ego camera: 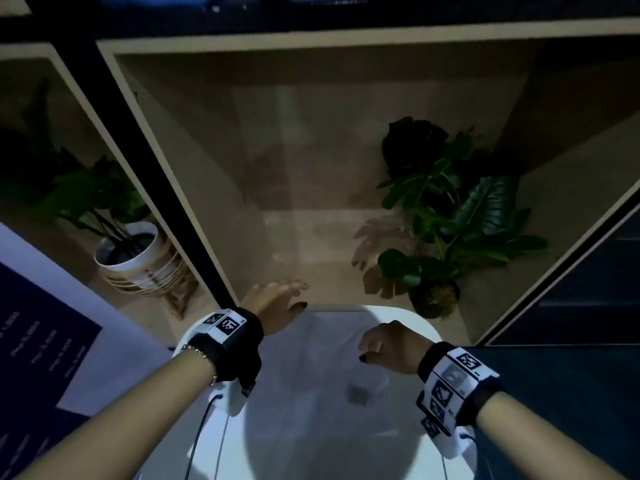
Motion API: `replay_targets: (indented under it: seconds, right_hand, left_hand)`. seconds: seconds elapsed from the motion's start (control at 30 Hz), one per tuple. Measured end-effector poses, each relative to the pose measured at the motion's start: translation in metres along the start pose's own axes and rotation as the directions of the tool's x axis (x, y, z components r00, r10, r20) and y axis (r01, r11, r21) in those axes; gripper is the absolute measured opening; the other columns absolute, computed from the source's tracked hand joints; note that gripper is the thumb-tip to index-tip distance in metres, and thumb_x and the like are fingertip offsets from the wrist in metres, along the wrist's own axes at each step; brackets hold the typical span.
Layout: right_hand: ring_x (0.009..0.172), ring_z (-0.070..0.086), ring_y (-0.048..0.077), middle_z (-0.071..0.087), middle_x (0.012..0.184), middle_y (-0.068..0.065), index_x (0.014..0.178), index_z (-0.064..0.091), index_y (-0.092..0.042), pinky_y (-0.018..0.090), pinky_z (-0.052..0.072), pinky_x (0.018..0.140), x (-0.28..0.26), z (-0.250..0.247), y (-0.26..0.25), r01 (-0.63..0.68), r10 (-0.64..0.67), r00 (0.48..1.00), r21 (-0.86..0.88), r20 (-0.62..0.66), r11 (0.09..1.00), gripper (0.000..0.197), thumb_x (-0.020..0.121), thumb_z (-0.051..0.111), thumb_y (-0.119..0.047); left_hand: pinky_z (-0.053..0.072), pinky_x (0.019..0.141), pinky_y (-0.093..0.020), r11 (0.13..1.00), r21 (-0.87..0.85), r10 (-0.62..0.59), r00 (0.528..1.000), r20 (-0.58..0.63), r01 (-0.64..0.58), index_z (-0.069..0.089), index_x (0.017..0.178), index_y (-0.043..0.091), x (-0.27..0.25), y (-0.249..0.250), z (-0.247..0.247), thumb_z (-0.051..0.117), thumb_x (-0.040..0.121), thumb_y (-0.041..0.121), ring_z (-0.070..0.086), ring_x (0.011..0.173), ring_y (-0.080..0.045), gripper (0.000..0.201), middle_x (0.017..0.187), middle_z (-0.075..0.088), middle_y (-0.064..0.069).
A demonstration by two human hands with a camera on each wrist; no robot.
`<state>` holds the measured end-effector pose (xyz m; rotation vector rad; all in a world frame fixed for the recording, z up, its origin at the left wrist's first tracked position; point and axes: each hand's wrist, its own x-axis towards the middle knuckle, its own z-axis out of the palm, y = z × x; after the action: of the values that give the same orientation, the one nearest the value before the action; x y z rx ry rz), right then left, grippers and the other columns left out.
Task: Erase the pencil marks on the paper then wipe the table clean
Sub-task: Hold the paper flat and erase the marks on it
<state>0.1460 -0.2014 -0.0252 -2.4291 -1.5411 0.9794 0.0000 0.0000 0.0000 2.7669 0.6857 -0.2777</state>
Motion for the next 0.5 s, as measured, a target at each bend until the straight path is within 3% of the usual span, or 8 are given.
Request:
replay_targets:
  seconds: [0.1,0.23,0.37,0.5]
  right_hand:
    - [0.108,0.062,0.023,0.068,0.119,0.006,0.114,0.068,-0.013,0.028,0.046,0.093,0.014,0.022,0.005,0.019,-0.018,0.998,-0.020,0.062,1.000,0.032,0.094,0.064,-0.037]
    - [0.091,0.062,0.026,0.070,0.102,0.009,0.099,0.068,-0.009,0.029,0.045,0.078,0.023,0.049,0.007,0.067,-0.057,0.994,-0.102,0.094,0.993,0.035,0.091,0.067,-0.043]
    - [0.087,0.063,0.027,0.069,0.093,0.008,0.109,0.061,-0.012,0.037,0.050,0.081,0.024,0.061,0.018,0.088,-0.088,0.996,-0.005,0.017,0.996,0.041,0.086,0.073,-0.044]
    - [0.086,0.059,0.020,0.062,0.091,0.000,0.113,0.062,-0.016,0.032,0.046,0.077,0.012,0.077,0.025,0.075,-0.075,0.992,-0.001,-0.104,0.997,0.042,0.085,0.073,-0.046]
  left_hand:
    - [0.032,0.105,-0.032,0.998,0.067,-0.004,0.999,0.044,0.001,0.036,0.148,0.030,0.009,-0.001,0.023,0.044,0.101,0.041,0.040,0.137,-0.019,0.049,0.153,0.036,0.006]
    - [0.033,0.104,-0.031,0.998,0.058,0.036,0.999,0.014,-0.037,0.044,0.144,0.030,0.009,0.004,0.045,0.046,0.098,0.041,0.041,0.134,-0.018,0.047,0.147,0.041,0.006]
    - [0.039,0.101,-0.035,0.994,0.107,0.037,0.999,-0.032,-0.033,0.049,0.140,0.026,-0.009,0.007,0.051,0.044,0.101,0.044,0.045,0.129,-0.022,0.044,0.140,0.048,0.002]
    - [0.040,0.102,-0.033,0.999,0.047,0.030,0.995,-0.093,-0.026,0.051,0.140,0.021,-0.050,0.005,0.064,0.047,0.100,0.044,0.047,0.127,-0.021,0.045,0.142,0.048,-0.001]
